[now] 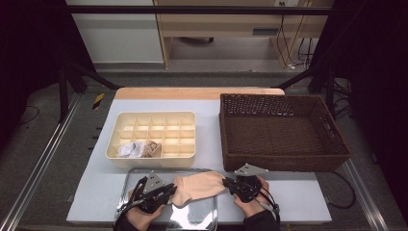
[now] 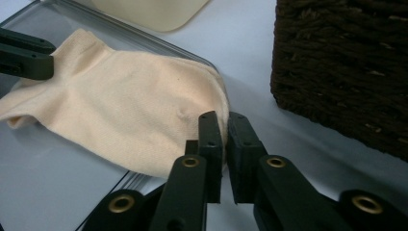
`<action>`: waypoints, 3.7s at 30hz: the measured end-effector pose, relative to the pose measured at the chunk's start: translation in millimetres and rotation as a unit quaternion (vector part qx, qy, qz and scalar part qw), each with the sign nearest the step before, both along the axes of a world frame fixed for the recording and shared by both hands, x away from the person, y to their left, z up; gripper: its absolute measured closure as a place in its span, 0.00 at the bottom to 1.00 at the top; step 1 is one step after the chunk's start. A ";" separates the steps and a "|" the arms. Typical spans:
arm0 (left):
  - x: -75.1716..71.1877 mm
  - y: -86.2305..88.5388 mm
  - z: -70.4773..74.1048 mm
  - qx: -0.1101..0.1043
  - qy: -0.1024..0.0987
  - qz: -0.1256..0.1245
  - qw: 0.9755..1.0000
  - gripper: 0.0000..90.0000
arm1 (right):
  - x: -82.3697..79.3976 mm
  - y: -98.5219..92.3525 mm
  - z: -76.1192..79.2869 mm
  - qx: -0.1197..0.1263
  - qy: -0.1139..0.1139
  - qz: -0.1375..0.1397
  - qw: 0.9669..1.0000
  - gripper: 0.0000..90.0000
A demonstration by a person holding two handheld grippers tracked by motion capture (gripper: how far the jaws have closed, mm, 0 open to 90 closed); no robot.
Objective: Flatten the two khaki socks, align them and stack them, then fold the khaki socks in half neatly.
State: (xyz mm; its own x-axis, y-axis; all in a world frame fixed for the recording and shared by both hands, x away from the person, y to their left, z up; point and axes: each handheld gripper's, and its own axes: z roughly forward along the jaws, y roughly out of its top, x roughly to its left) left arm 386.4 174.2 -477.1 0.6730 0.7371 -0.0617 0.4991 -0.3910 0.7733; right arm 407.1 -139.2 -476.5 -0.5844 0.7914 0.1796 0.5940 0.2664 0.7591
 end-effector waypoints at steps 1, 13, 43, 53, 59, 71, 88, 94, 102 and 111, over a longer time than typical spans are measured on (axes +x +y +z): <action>0.2 0.5 0.7 -0.002 -0.002 0.000 1.000 0.87 | -0.4 -0.1 0.6 0.003 -0.003 -0.001 1.000 0.90; -0.3 4.6 30.3 -0.034 -0.040 -0.001 0.999 0.75 | -1.2 -15.6 10.6 0.024 -0.036 -0.003 0.999 0.75; 10.0 -53.1 28.6 -0.036 -0.048 -0.049 0.997 0.86 | -6.7 -28.3 10.7 0.046 -0.043 -0.016 0.998 0.69; 13.1 -60.1 13.0 -0.005 -0.026 -0.057 0.998 0.94 | -3.2 -21.1 4.2 0.061 -0.028 -0.009 0.998 0.70; 14.2 -60.5 4.7 0.009 -0.012 -0.057 0.998 0.95 | 0.3 -10.9 -4.0 0.064 -0.004 0.001 0.998 0.69; 11.4 -60.8 -2.6 0.014 -0.009 -0.054 0.998 0.97 | 4.5 -2.8 -11.6 0.046 0.029 0.015 0.998 0.95; 12.9 -60.7 -2.3 0.011 0.001 -0.046 0.999 1.00 | -9.5 0.9 31.2 0.104 -0.001 0.080 0.991 0.97; 13.3 -60.4 -2.1 0.006 0.003 -0.041 0.999 1.00 | -13.2 5.5 34.3 0.115 0.014 0.102 0.988 0.97; 10.1 -59.0 10.8 -0.011 -0.021 -0.045 0.999 0.99 | -9.5 2.8 26.6 0.100 0.023 0.066 0.992 0.97; 18.2 -64.4 -0.7 0.016 0.000 -0.041 0.999 1.00 | -11.8 5.3 30.8 0.155 0.035 0.100 0.982 0.97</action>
State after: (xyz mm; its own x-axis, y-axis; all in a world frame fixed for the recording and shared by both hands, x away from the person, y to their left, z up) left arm 404.6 109.9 -477.8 0.7312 0.6811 -0.0388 0.4641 -0.4549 0.7600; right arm 395.3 -133.9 -445.7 -0.7004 0.5633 0.4383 0.6066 0.1461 0.7815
